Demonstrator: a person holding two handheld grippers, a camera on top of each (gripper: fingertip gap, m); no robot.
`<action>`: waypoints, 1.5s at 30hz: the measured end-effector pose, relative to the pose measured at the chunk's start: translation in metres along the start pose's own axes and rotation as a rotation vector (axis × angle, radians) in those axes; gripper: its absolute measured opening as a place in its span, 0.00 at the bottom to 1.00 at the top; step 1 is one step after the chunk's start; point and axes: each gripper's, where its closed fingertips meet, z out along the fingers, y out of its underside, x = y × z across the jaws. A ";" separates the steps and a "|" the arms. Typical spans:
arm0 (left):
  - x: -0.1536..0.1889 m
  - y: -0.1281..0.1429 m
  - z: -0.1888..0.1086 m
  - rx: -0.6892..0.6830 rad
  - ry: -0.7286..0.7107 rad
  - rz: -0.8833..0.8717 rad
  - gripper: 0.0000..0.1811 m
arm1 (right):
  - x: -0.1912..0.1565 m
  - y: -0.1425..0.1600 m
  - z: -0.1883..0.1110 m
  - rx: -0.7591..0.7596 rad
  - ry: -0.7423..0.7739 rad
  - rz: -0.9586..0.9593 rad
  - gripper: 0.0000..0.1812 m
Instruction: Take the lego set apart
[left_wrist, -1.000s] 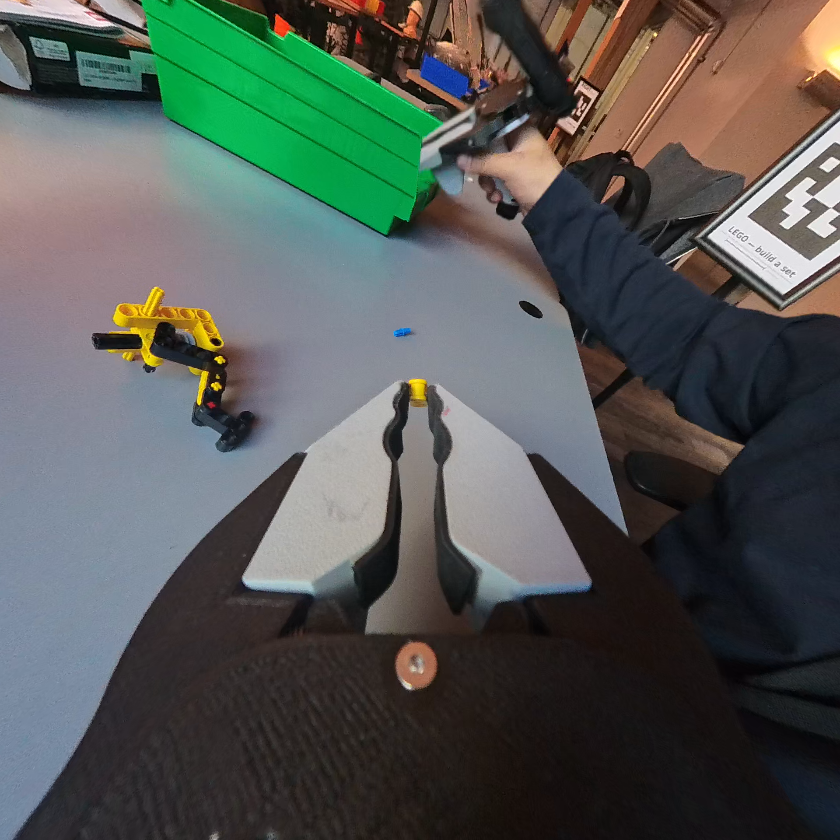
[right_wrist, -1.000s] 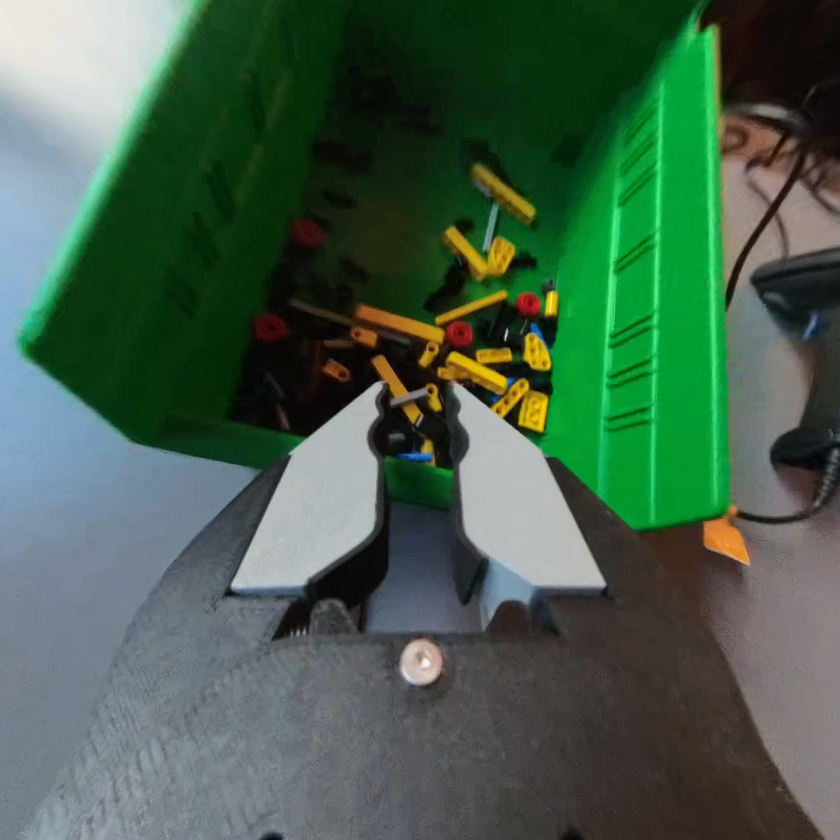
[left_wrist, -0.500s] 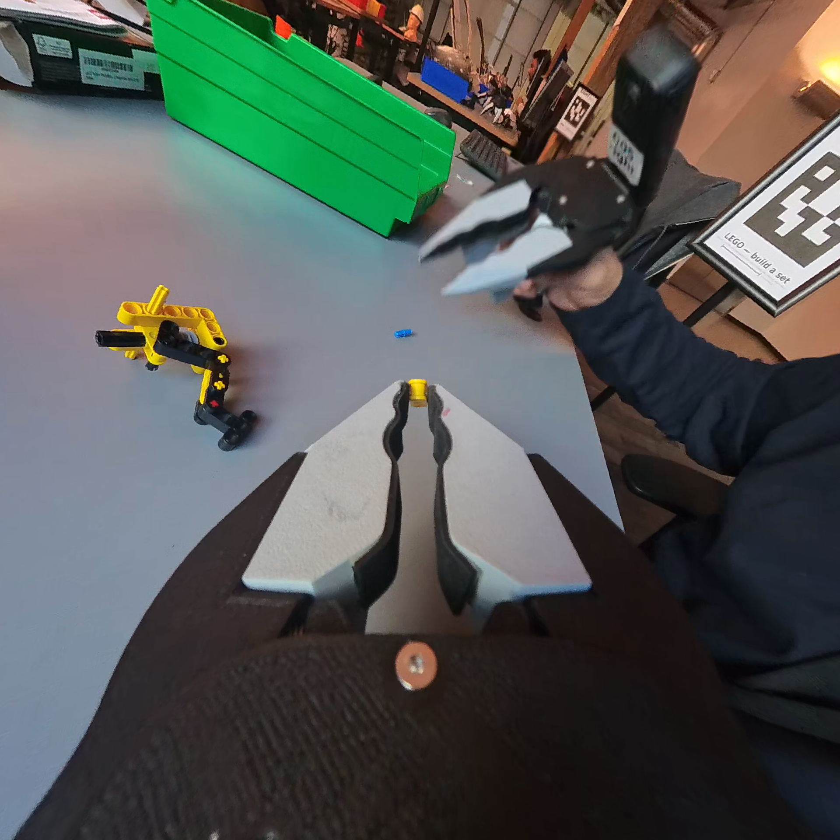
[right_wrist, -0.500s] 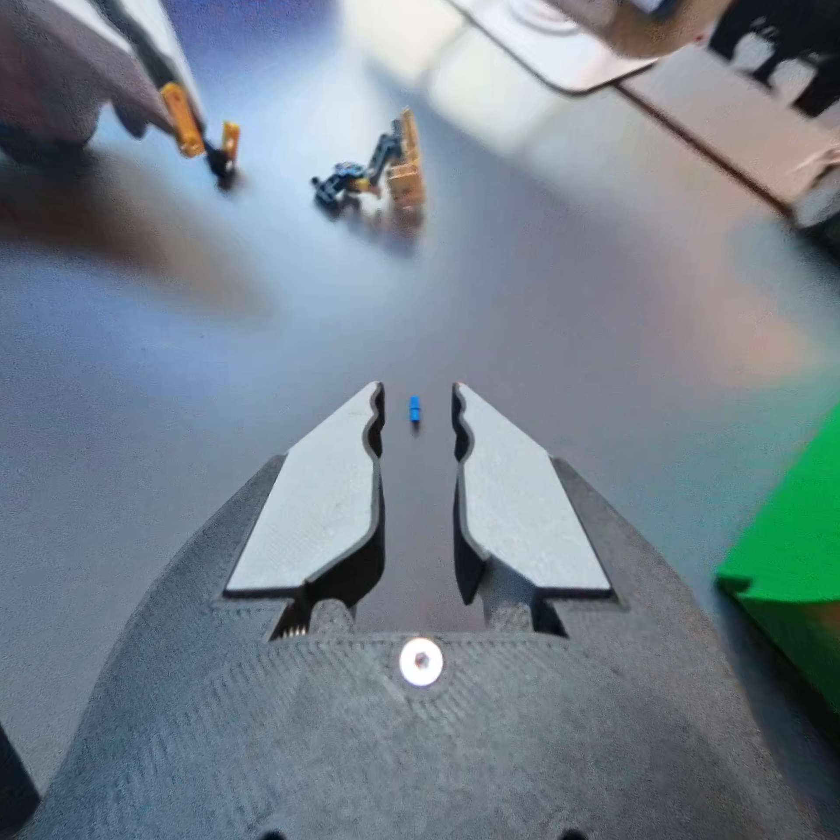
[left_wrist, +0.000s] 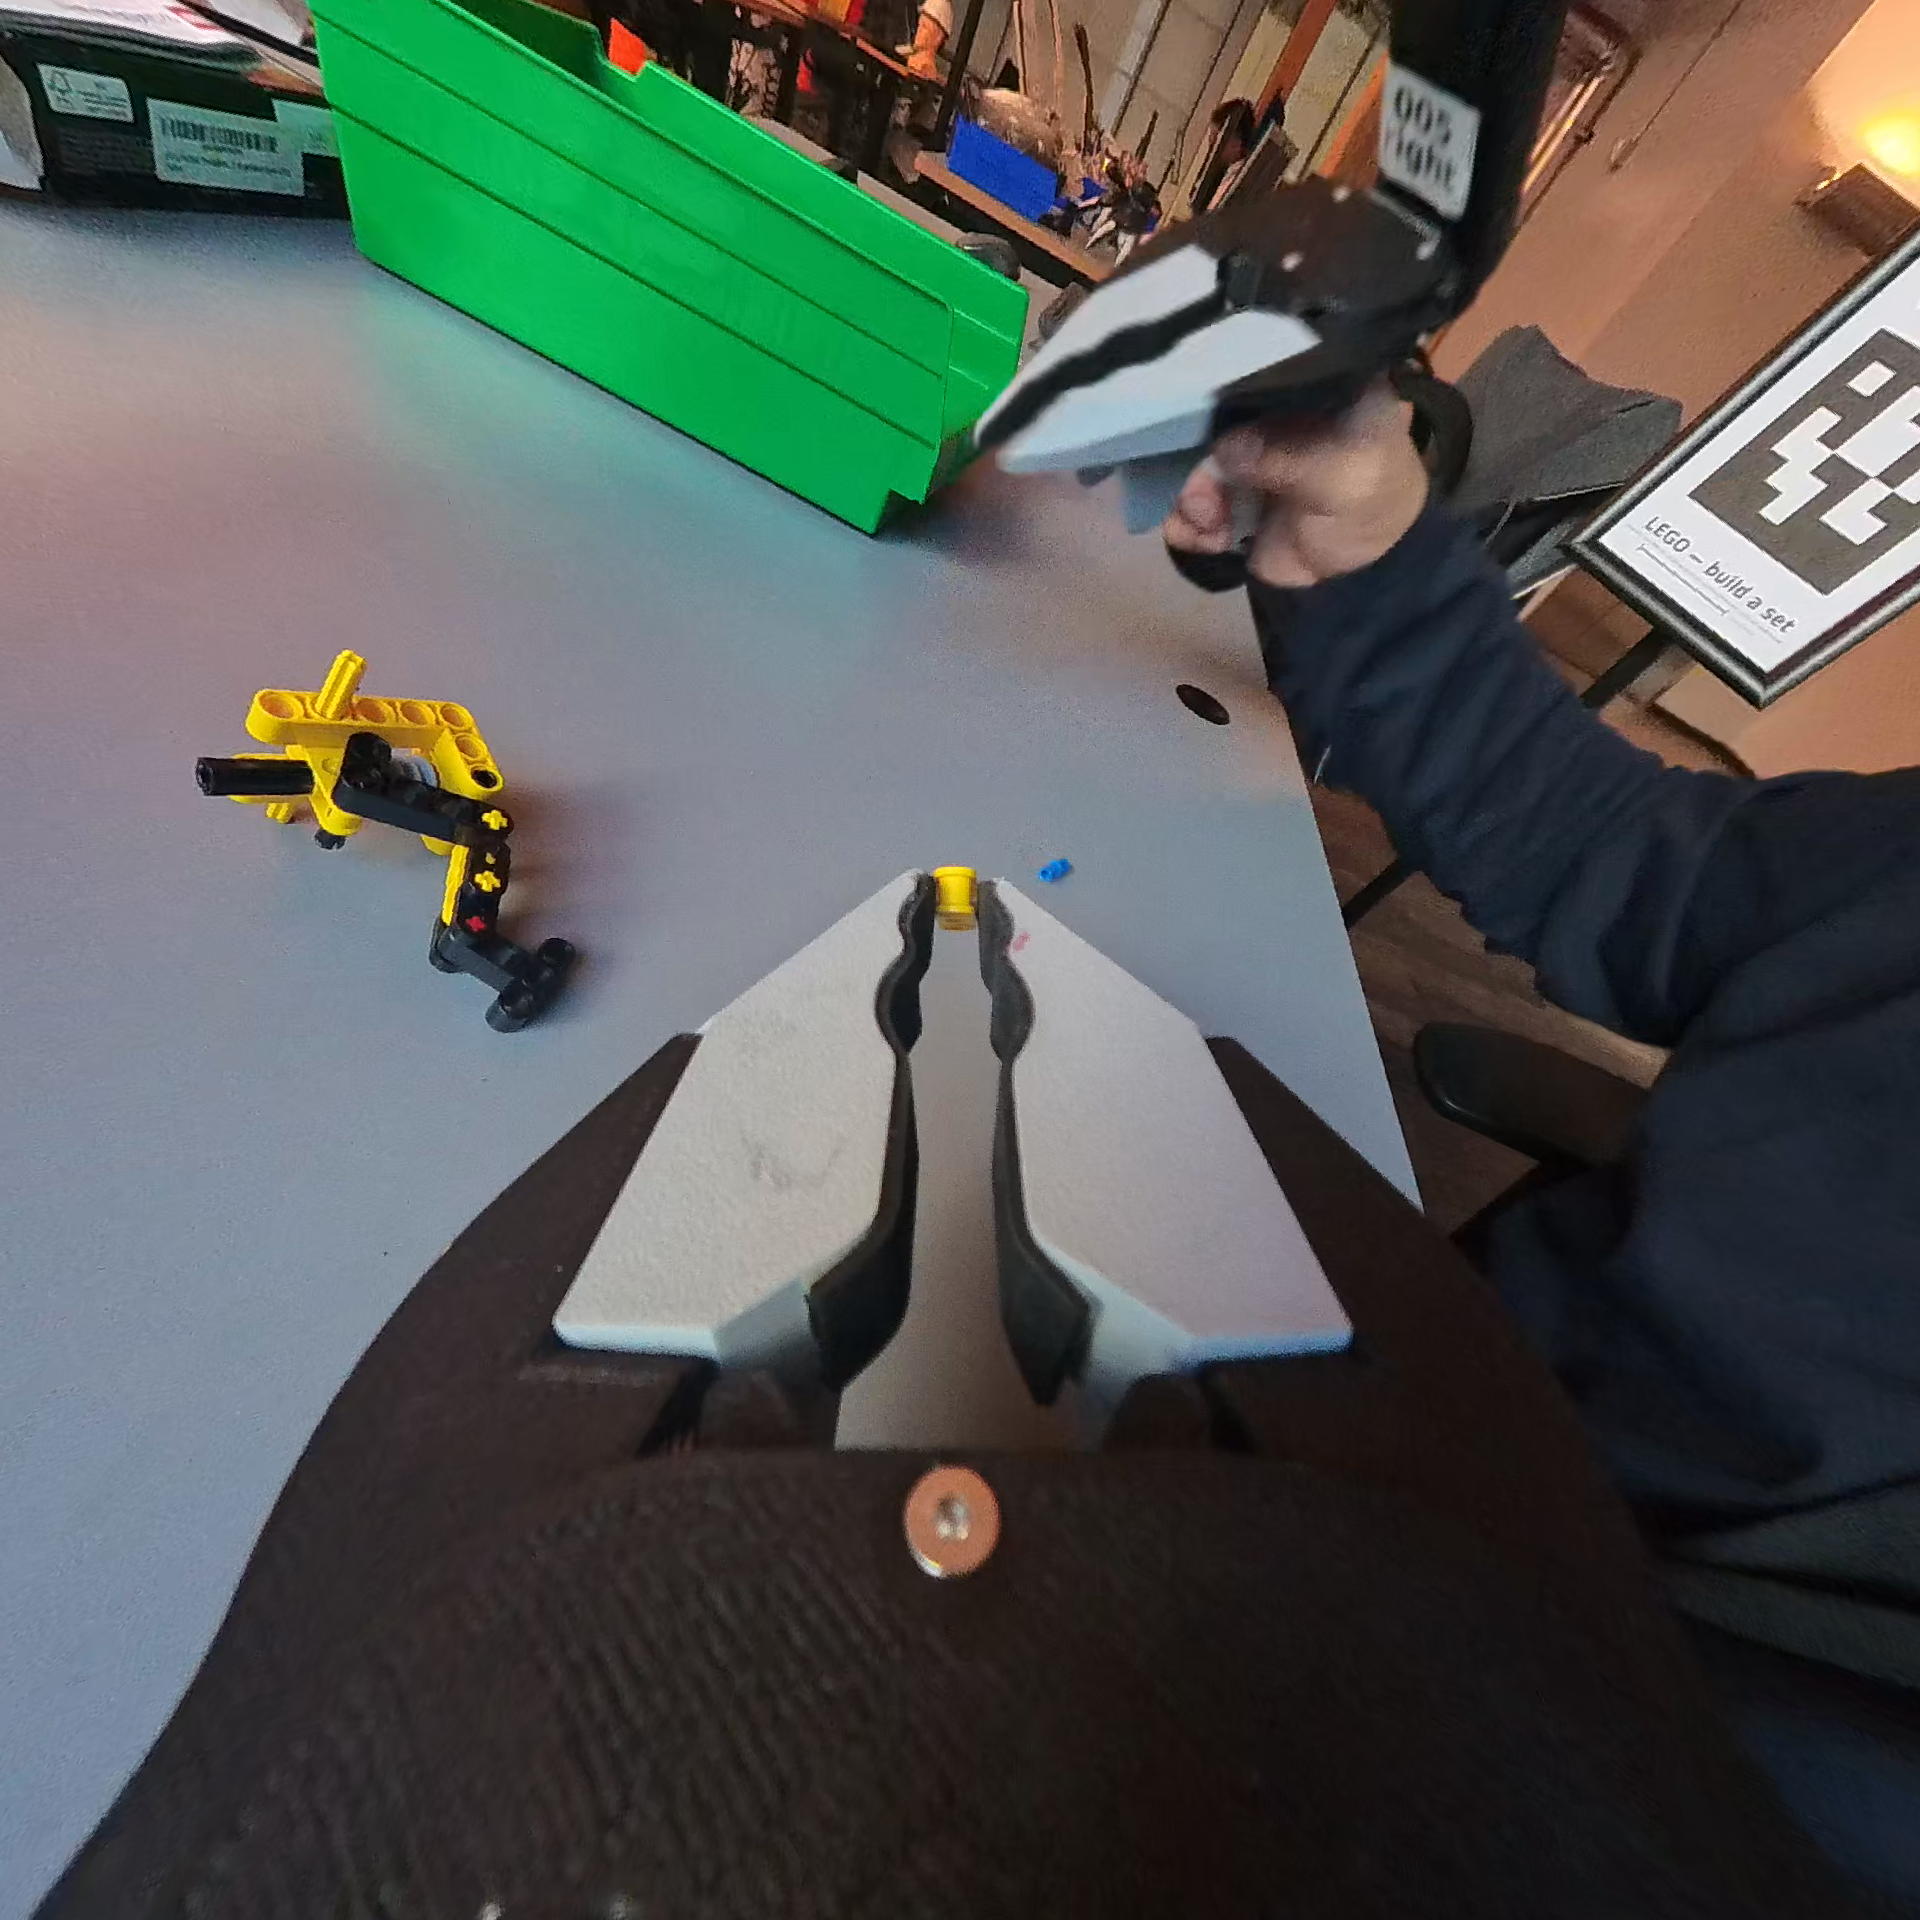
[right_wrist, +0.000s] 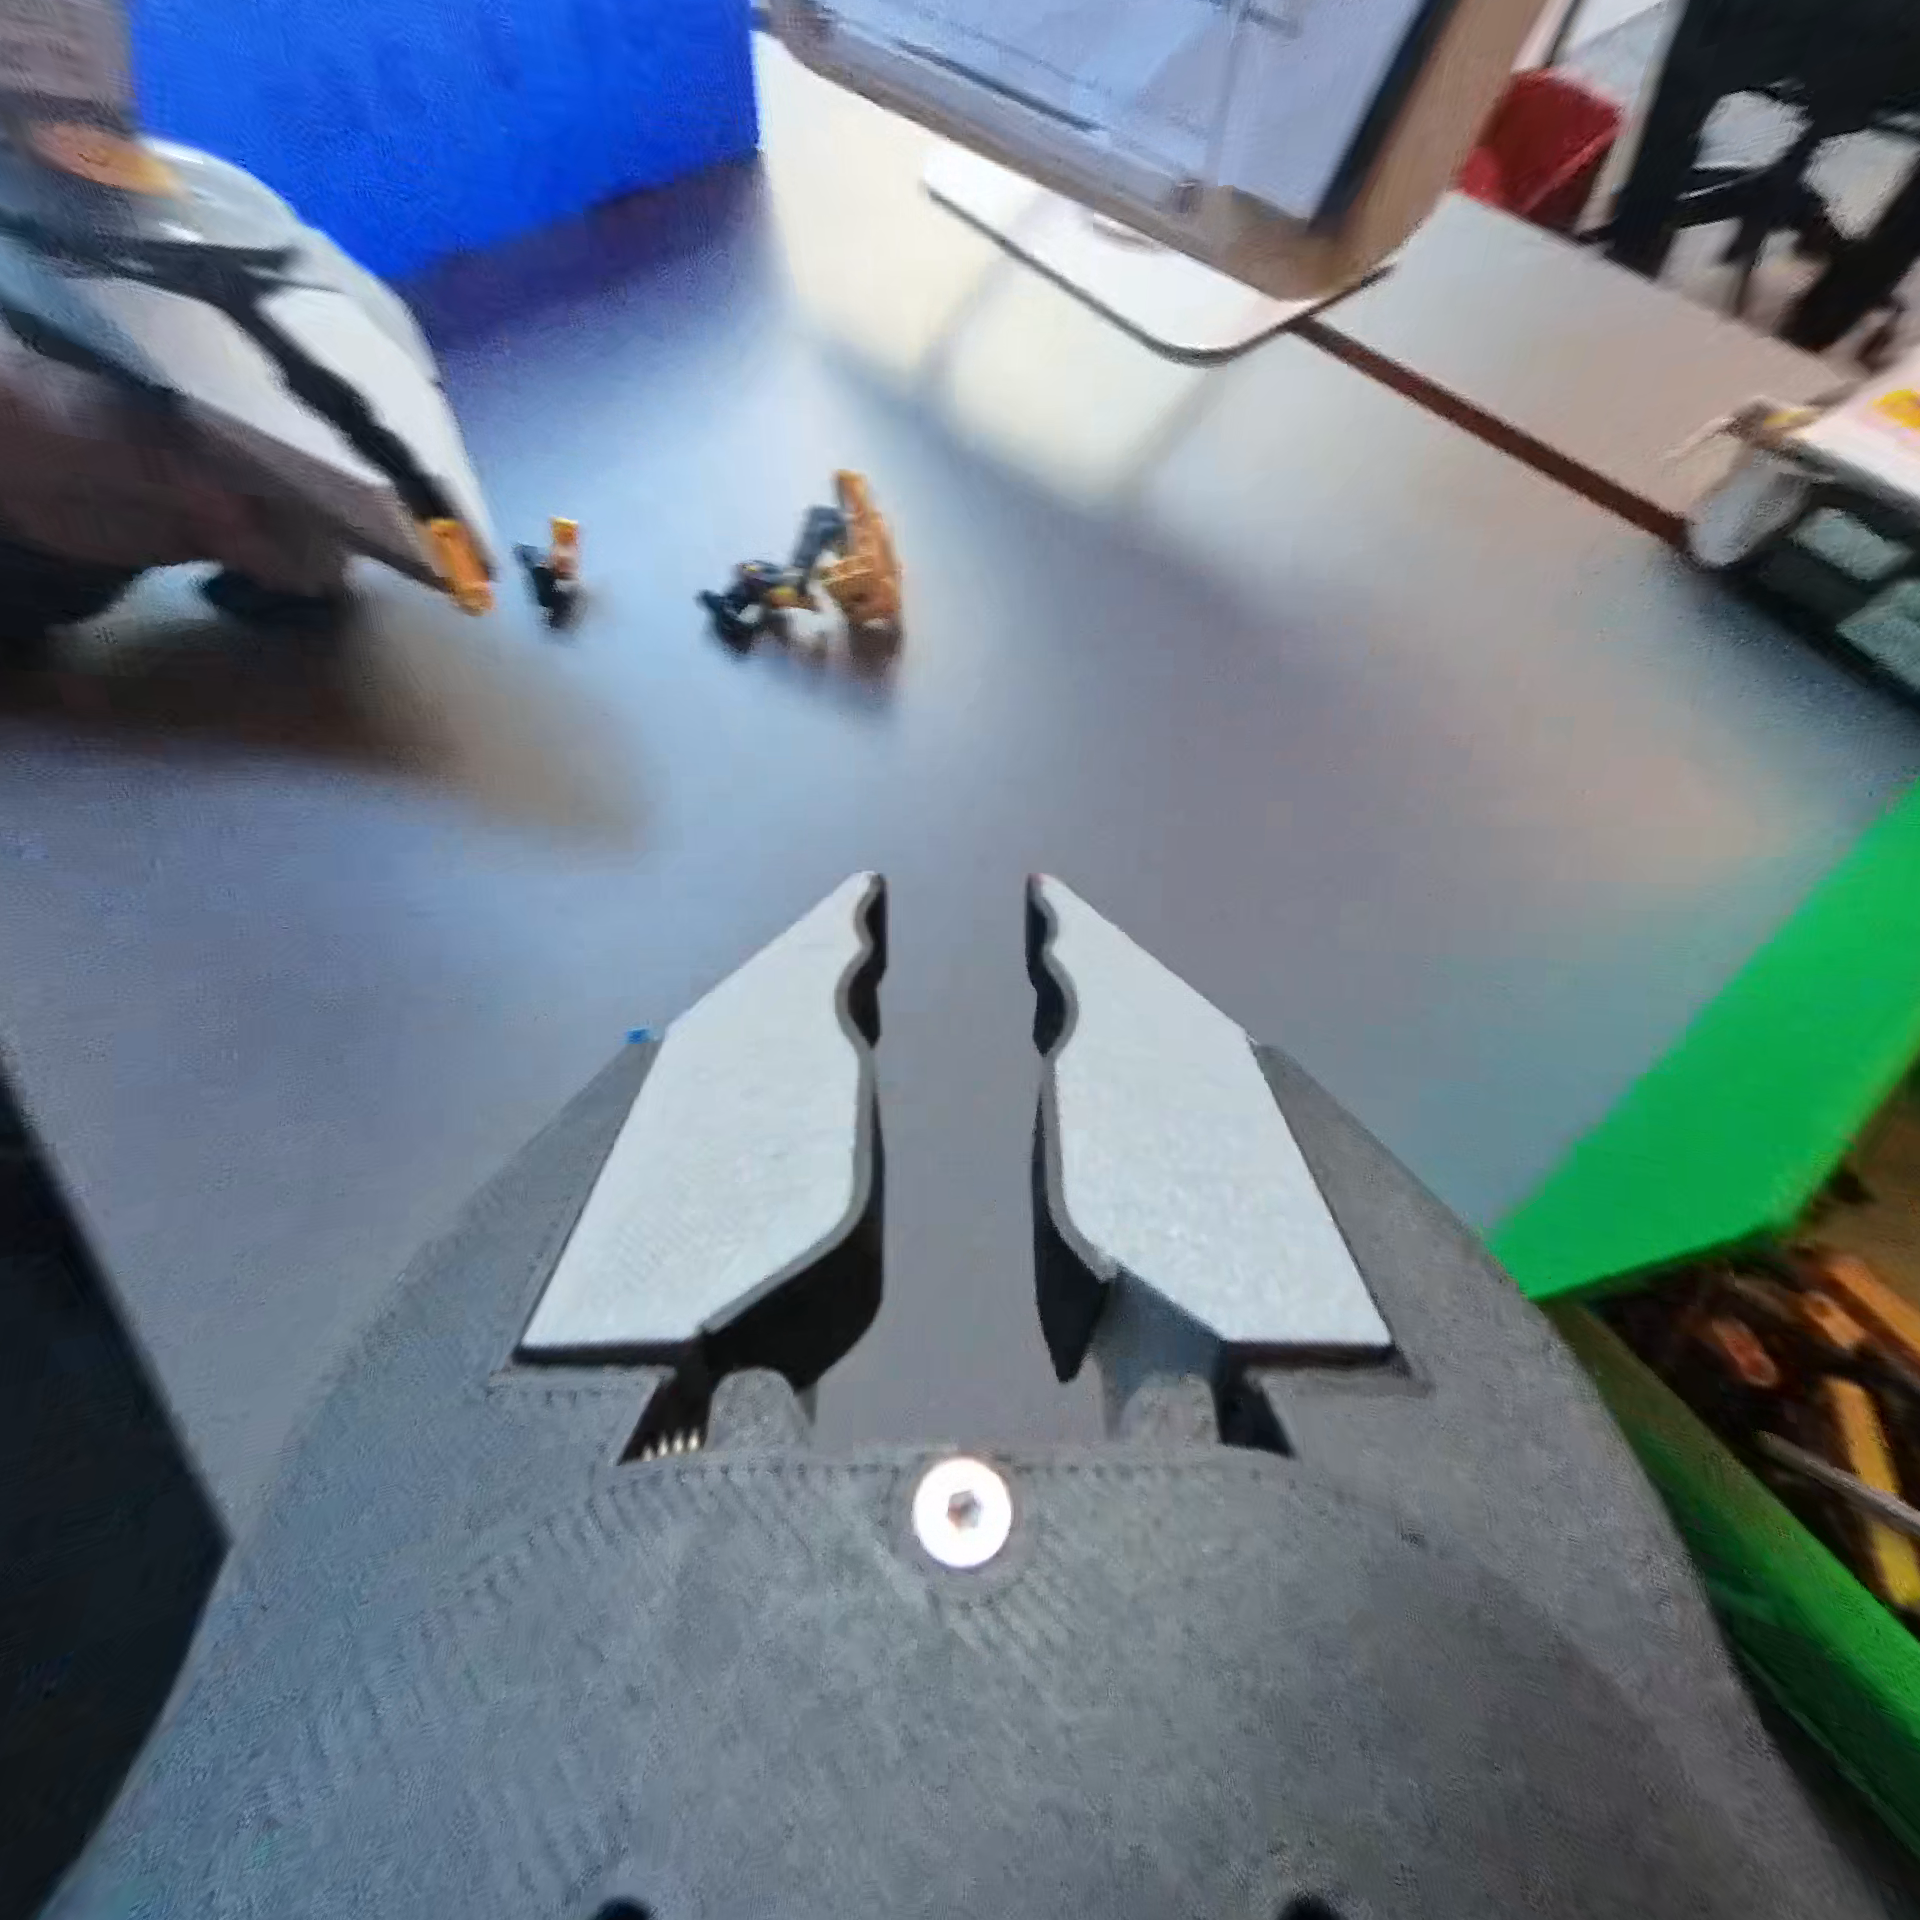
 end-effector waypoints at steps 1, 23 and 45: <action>0.000 0.000 0.000 0.001 0.001 0.001 0.03 | -0.021 0.001 -0.002 -0.010 -0.106 0.003 0.12; 0.007 0.001 0.003 -0.005 0.049 -0.004 0.03 | 0.059 -0.025 -0.061 0.162 0.380 -0.172 0.01; 0.065 -0.020 0.003 0.159 0.222 0.338 0.03 | -0.129 -0.028 0.023 0.187 -0.611 0.261 0.12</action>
